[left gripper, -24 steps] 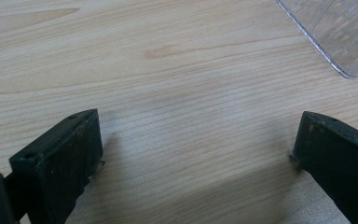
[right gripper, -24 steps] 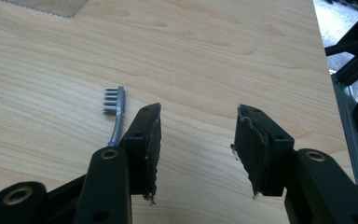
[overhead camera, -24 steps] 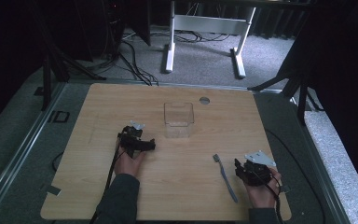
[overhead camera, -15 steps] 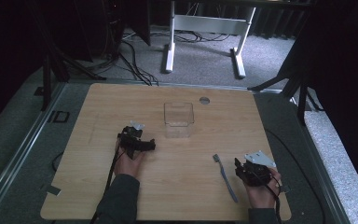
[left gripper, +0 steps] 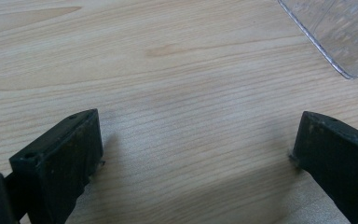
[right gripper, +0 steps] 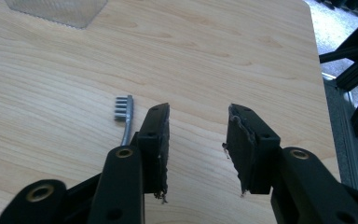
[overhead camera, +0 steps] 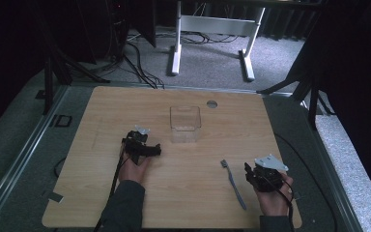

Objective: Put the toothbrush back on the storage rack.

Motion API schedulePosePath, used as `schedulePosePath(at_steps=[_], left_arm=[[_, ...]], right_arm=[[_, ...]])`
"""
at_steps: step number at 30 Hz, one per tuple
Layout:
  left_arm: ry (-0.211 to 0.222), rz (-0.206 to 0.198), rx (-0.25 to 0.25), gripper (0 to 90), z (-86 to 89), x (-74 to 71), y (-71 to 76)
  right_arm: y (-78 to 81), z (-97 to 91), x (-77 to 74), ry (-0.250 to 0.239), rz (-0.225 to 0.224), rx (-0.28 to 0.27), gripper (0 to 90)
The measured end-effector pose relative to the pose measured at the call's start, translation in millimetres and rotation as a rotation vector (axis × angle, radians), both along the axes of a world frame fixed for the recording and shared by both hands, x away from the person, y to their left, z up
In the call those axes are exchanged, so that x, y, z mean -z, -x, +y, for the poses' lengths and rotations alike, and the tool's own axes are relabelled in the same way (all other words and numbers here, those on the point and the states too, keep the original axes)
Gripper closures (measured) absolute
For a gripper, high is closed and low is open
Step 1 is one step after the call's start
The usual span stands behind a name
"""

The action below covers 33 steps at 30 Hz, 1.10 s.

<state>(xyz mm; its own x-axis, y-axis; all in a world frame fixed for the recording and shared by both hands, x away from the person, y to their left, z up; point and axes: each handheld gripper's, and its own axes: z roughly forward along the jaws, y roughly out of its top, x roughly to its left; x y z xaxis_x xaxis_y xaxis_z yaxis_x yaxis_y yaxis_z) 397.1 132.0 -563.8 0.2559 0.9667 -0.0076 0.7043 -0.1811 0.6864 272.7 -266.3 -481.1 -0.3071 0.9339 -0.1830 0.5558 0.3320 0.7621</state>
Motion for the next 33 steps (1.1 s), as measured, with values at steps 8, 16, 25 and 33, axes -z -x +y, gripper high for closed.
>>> schedulePosePath(at_steps=[8, 16, 25, 33], left_arm=[[0.0, 0.0, -0.002, 1.4, -0.2, 0.0, -0.1], [0.0, 0.0, -0.003, 1.4, -0.2, 0.0, -0.1], [0.0, 0.0, -0.003, 1.4, -0.2, 0.0, -0.2], [0.001, 0.0, -0.004, 1.4, -0.3, 0.0, -0.2]], right_arm=[[2.3, 6.1, -6.3, 0.003, 0.005, -0.03, 65.5], [4.2, 12.5, -8.7, -0.008, 0.033, -0.055, 62.1], [6.7, 12.6, -17.2, -0.056, 0.125, -0.035, 62.9], [1.7, 21.1, -21.6, -0.038, 0.137, -0.069, 65.9]])
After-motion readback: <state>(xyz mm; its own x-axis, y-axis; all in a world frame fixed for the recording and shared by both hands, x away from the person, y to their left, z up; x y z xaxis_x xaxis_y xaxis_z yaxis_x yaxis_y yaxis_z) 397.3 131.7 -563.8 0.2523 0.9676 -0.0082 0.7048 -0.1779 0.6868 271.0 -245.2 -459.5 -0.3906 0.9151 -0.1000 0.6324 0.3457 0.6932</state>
